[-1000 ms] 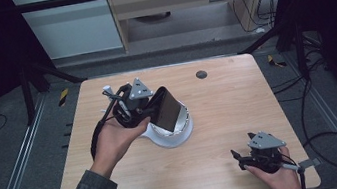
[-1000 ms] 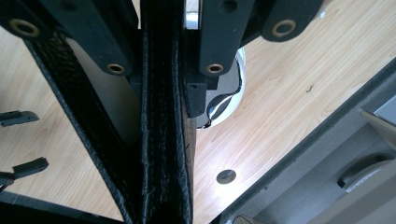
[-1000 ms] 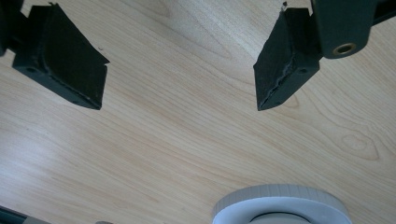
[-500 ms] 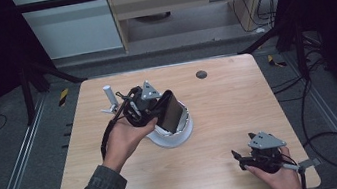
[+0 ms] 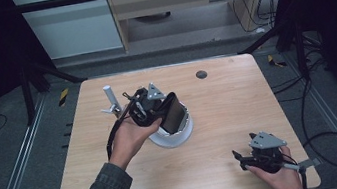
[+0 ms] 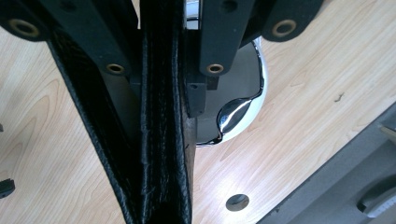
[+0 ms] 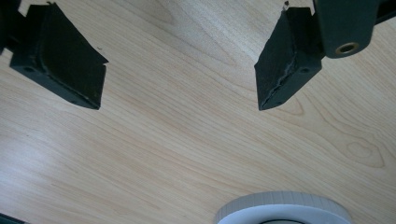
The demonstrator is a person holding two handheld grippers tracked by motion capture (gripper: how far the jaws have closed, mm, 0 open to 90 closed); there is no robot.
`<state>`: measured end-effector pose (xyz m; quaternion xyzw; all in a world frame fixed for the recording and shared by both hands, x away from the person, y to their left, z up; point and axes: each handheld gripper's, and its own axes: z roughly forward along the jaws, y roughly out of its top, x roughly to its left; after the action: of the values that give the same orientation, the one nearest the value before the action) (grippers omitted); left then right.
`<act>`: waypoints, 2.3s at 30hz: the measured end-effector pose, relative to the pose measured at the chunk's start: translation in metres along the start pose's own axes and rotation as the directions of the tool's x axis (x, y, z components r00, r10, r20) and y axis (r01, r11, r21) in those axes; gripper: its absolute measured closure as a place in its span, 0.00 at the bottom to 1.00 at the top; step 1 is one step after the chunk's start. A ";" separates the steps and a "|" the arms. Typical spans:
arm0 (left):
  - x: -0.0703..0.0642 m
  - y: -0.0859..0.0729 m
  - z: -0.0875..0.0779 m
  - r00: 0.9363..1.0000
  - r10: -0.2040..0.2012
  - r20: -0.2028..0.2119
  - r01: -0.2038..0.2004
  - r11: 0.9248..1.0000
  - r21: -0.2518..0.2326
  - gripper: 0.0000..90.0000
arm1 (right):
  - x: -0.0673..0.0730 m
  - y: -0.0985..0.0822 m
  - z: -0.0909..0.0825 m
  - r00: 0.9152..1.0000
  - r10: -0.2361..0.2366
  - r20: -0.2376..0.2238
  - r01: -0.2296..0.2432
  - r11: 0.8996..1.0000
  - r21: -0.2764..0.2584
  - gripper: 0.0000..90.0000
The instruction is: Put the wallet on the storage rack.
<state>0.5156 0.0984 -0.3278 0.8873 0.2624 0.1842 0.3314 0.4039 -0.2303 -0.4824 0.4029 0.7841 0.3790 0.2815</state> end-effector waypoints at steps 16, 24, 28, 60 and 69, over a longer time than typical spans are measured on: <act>0.004 0.000 0.007 0.999 -0.038 0.000 0.038 0.999 -0.001 0.88 | 0.000 0.000 0.000 1.000 -0.003 0.000 0.003 1.000 0.006 0.18; 0.011 -0.001 0.004 0.997 -0.079 -0.017 0.078 0.997 -0.022 0.83 | -0.001 -0.001 0.001 1.000 -0.006 0.000 0.006 1.000 0.010 0.17; 0.013 -0.003 0.003 0.996 -0.084 -0.037 0.084 0.996 -0.025 0.79 | 0.000 -0.001 0.001 1.000 -0.006 0.000 0.006 1.000 0.013 0.17; 0.011 -0.017 -0.049 0.984 -0.124 -0.131 0.093 0.970 -0.224 0.47 | 0.002 -0.001 0.001 1.000 -0.014 -0.005 0.015 1.000 0.021 0.17; -0.006 -0.023 -0.077 0.989 -0.113 -0.095 0.080 0.952 -0.295 0.27 | 0.003 -0.002 0.003 1.000 -0.015 -0.011 0.015 0.999 0.034 0.15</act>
<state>0.4645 0.1480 -0.2898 0.8036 0.2936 0.2534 0.4515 0.4035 -0.2272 -0.4866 0.3996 0.7949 0.3658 0.2731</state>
